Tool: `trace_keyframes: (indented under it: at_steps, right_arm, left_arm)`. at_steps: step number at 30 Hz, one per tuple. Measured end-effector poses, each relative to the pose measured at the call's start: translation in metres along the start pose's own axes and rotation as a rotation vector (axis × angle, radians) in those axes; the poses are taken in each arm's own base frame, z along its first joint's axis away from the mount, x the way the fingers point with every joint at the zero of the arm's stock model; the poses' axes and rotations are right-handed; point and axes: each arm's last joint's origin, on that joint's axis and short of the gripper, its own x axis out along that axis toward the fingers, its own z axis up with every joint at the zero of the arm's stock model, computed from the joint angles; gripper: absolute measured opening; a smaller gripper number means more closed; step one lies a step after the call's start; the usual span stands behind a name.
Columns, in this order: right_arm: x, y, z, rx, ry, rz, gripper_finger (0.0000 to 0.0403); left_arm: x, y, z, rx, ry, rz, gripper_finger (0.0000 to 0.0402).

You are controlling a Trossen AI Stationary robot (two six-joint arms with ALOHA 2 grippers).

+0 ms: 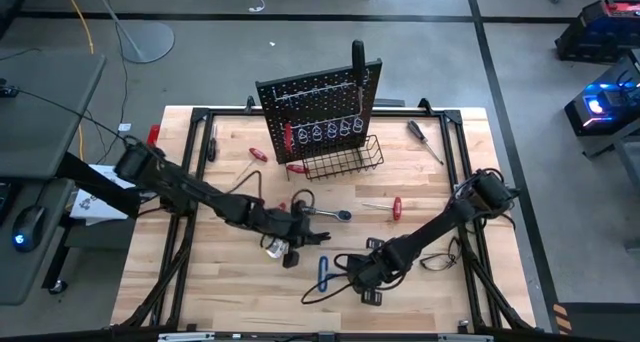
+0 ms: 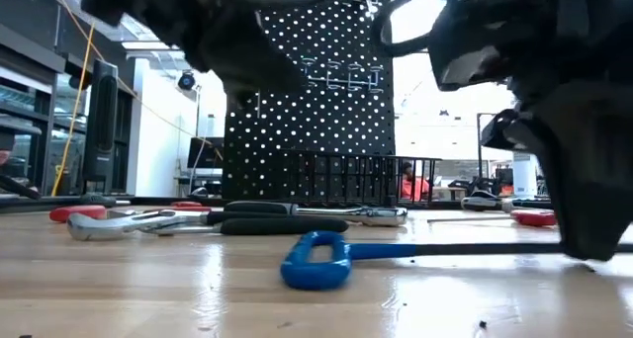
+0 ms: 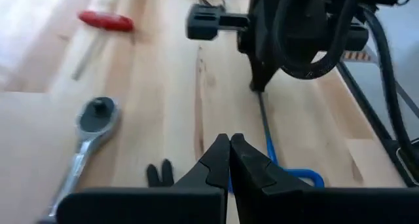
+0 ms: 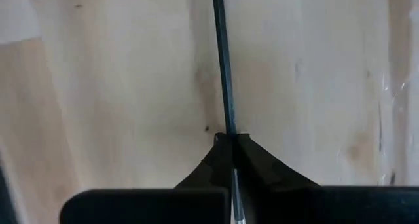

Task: Hang tools onto peg board
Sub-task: Hang the blue pick tool on the peg board

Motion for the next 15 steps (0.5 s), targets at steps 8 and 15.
trace_keyframes:
  at_steps: [8,15]
  right_arm:
    - [-0.021,-0.001,0.005,-0.003,-0.074,0.015,0.0]
    - [-0.041,-0.007,0.011,-0.009,-0.133,0.011,0.0002]
  left_arm:
    - [-0.045,0.002,0.023,-0.009,-0.058,0.087,0.0]
    - [-0.076,0.004,0.032,-0.055,-0.074,0.109,0.0]
